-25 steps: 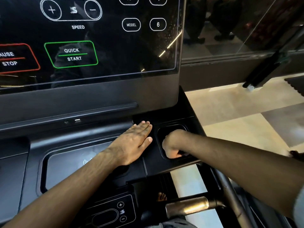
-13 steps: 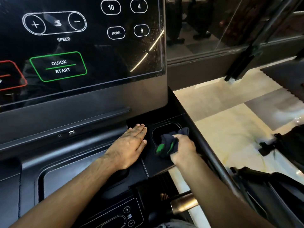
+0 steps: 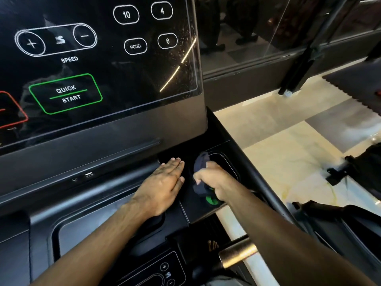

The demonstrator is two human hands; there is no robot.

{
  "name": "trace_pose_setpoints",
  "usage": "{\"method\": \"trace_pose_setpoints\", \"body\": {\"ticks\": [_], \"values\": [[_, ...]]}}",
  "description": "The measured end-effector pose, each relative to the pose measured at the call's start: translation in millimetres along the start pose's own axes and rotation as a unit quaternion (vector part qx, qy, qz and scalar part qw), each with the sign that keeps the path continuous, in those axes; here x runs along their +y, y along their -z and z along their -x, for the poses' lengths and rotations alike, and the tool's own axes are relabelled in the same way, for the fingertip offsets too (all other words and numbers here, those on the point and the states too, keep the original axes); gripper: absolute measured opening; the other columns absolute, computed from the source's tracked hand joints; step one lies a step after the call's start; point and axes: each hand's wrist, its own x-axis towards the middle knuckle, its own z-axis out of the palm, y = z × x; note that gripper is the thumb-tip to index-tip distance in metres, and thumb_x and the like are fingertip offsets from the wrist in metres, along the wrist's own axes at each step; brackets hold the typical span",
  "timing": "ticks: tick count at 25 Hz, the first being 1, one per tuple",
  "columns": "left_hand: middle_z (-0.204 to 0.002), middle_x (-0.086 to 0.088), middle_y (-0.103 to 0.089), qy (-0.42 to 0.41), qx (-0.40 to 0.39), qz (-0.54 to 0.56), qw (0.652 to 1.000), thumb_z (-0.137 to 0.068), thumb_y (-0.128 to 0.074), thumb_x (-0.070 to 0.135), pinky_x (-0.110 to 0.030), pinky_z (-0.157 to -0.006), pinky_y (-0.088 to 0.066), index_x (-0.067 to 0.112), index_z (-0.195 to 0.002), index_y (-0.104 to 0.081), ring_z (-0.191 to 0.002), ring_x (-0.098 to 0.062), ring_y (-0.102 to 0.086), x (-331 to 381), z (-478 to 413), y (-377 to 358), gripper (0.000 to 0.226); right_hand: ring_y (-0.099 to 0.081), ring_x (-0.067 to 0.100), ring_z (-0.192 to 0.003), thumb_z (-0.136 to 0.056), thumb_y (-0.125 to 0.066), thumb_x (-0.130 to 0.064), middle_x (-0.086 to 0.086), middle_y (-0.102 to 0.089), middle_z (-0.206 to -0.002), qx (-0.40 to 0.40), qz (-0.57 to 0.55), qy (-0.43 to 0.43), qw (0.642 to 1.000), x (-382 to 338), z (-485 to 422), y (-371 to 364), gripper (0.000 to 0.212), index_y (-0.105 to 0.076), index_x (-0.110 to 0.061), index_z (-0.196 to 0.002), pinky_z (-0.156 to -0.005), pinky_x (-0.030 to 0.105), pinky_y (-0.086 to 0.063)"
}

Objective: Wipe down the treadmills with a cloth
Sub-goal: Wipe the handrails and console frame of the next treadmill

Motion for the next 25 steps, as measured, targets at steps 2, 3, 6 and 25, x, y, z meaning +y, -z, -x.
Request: {"method": "trace_pose_setpoints", "body": {"ticks": [2,3,6,25], "values": [[-0.162,-0.002,-0.015,0.003,0.007,0.000,1.000,-0.102,-0.024,0.042,-0.019,-0.116,0.004,0.013,-0.154,-0.019,-0.149,-0.009,-0.006,-1.0,-2.3,-1.5,0.060,-0.056,0.026,-0.078,-0.073,-0.062,0.002,0.010,-0.054,-0.085,-0.081,0.184,0.058,0.978,-4.3,1.0,14.1,0.025,-0.058,-0.003,-0.097,-0.061,0.028,-0.039],[-0.162,-0.002,-0.016,0.007,0.008,0.002,1.000,-0.104,-0.029,0.037,-0.020,-0.117,0.003,0.013,-0.154,-0.019,-0.149,-0.009,-0.006,0.4,-3.0,-2.1,0.057,-0.055,0.025,-0.076,-0.074,-0.063,0.002,0.009,-0.054,-0.083,-0.120,0.257,0.085,0.955,-6.0,1.9,22.2,0.026,-0.059,-0.002,-0.100,-0.058,0.027,-0.037],[-0.162,-0.001,-0.015,0.015,0.018,0.003,1.000,-0.104,-0.032,0.034,-0.023,-0.120,0.001,0.014,-0.154,-0.018,-0.149,-0.009,-0.006,7.8,-3.6,-4.7,0.056,-0.055,0.022,-0.062,-0.074,-0.063,0.001,0.008,-0.056,-0.074,-0.209,0.508,0.162,0.819,0.6,-5.7,44.8,0.017,-0.058,-0.004,-0.089,-0.049,0.029,-0.038],[-0.163,-0.001,-0.010,0.057,0.006,-0.013,0.998,-0.105,-0.028,0.033,-0.025,-0.121,0.001,0.015,-0.155,-0.013,-0.149,-0.009,-0.002,26.8,-7.5,-5.4,0.055,-0.032,0.037,-0.145,-0.101,-0.052,-0.034,0.014,-0.041,-0.156,-0.071,0.927,0.319,0.182,27.0,-37.7,45.5,0.048,-0.050,-0.015,-0.146,-0.114,0.051,-0.028]]}}
